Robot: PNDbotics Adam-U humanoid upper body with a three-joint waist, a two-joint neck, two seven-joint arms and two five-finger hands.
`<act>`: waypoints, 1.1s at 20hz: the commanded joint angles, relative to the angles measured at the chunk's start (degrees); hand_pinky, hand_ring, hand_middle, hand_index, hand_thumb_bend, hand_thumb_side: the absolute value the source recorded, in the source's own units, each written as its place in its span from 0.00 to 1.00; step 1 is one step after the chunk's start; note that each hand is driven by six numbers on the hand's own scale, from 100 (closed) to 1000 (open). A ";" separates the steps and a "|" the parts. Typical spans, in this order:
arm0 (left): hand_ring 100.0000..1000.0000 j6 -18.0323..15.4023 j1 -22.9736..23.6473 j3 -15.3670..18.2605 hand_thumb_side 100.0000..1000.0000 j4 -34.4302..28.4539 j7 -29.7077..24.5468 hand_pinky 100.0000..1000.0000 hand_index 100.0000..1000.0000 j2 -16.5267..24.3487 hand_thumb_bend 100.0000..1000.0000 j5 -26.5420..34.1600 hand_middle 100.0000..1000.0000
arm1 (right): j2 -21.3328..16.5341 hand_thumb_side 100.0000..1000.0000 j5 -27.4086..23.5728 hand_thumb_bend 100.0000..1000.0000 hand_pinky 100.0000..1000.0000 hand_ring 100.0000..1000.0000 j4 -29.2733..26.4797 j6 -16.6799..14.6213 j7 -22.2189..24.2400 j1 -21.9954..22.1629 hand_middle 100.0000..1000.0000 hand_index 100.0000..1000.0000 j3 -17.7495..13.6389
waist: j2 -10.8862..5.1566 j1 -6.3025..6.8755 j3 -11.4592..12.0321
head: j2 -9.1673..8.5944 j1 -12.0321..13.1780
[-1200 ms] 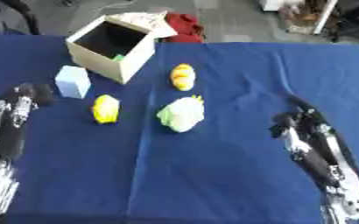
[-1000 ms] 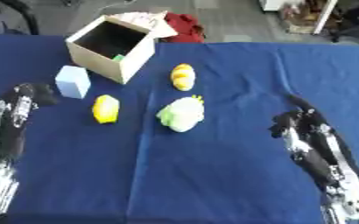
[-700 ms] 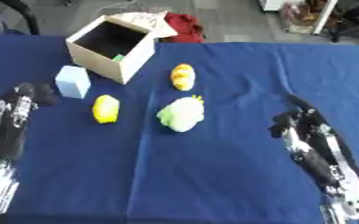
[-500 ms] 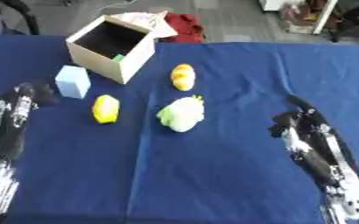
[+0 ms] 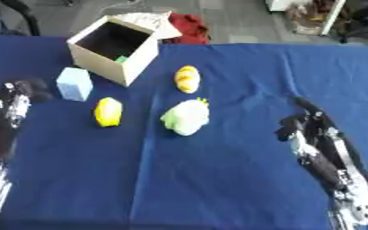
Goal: Pick up objects on the table and place them in the box.
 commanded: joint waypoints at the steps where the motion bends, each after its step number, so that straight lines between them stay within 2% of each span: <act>1: 0.64 1.58 -1.64 1.96 0.49 -2.24 -2.80 0.72 0.75 8.22 0.00 -4.39 0.64 | -1.36 0.40 -0.06 0.00 0.53 0.55 -0.49 -0.11 -0.03 -0.31 0.55 0.92 -0.28 | -0.72 0.14 -0.15 | 0.28 -0.20; 2: 0.66 2.04 -2.11 2.23 0.43 -2.27 -3.85 0.73 0.77 11.06 0.00 -6.03 0.67 | -1.42 0.40 -0.04 0.00 0.53 0.55 -0.48 -0.12 -0.05 -0.32 0.55 0.92 -0.29 | -0.69 0.18 -0.26 | 0.28 -0.20; 5: 0.72 2.66 -3.84 2.02 0.33 -0.68 -8.03 0.78 0.85 19.83 0.00 -10.81 0.73 | -1.58 0.40 -0.04 0.00 0.53 0.55 -0.44 -0.11 -0.07 -0.36 0.55 0.92 -0.23 | -0.58 0.26 -0.69 | 0.28 0.06; 9: 0.76 1.49 -7.90 -0.20 0.26 5.39 -17.61 0.81 0.90 29.28 0.00 -15.60 0.77 | -1.77 0.40 -0.13 0.00 0.53 0.55 -0.40 -0.11 0.09 -0.53 0.55 0.92 0.01 | -0.36 0.33 -1.45 | 0.28 0.48; 12: 0.78 -0.53 -11.90 -2.81 0.26 11.35 -25.93 0.82 0.90 33.87 0.00 -17.49 0.79 | -1.89 0.40 -0.26 0.00 0.53 0.55 -0.36 -0.09 0.22 -0.67 0.55 0.92 0.20 | -0.17 0.29 -2.24 | 0.28 0.92; 14: 0.79 -2.41 -14.77 -5.04 0.32 15.64 -31.89 0.83 0.92 35.72 0.02 -18.29 0.80 | -1.99 0.40 -0.35 0.00 0.53 0.55 -0.30 -0.07 0.32 -0.74 0.55 0.92 0.34 | -0.13 0.23 -2.78 | 0.28 1.35; 16: 0.80 -4.50 -17.76 -6.69 0.32 19.62 -36.90 0.84 0.93 36.24 0.11 -19.19 0.81 | -2.08 0.39 -0.47 0.00 0.53 0.55 -0.24 -0.06 0.38 -0.74 0.55 0.92 0.42 | -0.14 0.20 -3.11 | 0.28 1.77; 22: 0.85 -9.66 -26.76 -9.59 0.32 31.56 -45.08 0.86 0.95 33.30 0.29 -24.30 0.87 | -2.25 0.40 -0.67 0.00 0.53 0.55 0.00 -0.04 0.65 -0.58 0.55 0.92 0.74 | -0.60 0.08 -3.74 | 0.28 1.85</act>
